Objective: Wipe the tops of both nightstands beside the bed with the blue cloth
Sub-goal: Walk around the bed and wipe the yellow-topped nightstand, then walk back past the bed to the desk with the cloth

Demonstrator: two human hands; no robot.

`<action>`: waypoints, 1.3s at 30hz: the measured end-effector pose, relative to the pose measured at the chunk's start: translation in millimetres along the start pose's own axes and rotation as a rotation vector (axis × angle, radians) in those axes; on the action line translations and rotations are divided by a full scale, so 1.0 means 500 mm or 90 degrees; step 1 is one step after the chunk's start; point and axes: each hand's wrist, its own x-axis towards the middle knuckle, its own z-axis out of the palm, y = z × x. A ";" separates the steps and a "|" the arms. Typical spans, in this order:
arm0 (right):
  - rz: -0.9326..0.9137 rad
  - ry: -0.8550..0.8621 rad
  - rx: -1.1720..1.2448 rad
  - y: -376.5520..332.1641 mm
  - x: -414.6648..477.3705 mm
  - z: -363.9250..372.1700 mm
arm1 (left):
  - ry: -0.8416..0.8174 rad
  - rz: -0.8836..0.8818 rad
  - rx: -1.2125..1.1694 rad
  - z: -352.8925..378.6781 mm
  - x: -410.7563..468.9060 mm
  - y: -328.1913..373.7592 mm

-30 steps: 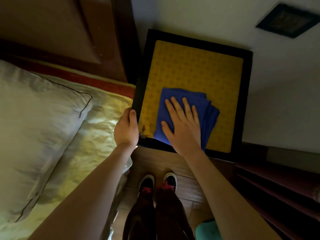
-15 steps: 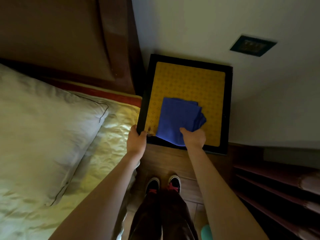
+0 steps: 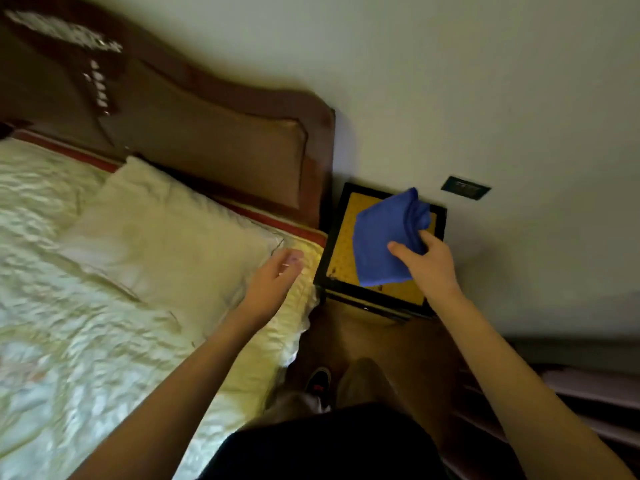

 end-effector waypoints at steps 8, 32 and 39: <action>0.000 -0.127 -0.083 0.035 -0.085 0.003 | 0.200 -0.114 0.043 -0.030 -0.273 -0.131; -0.306 -1.065 -0.500 0.207 -0.595 0.320 | 1.109 -0.726 -0.560 0.672 -1.057 -0.213; -0.360 -1.181 -0.587 0.333 -0.807 0.418 | 1.315 -0.829 -0.813 0.863 -1.146 -0.238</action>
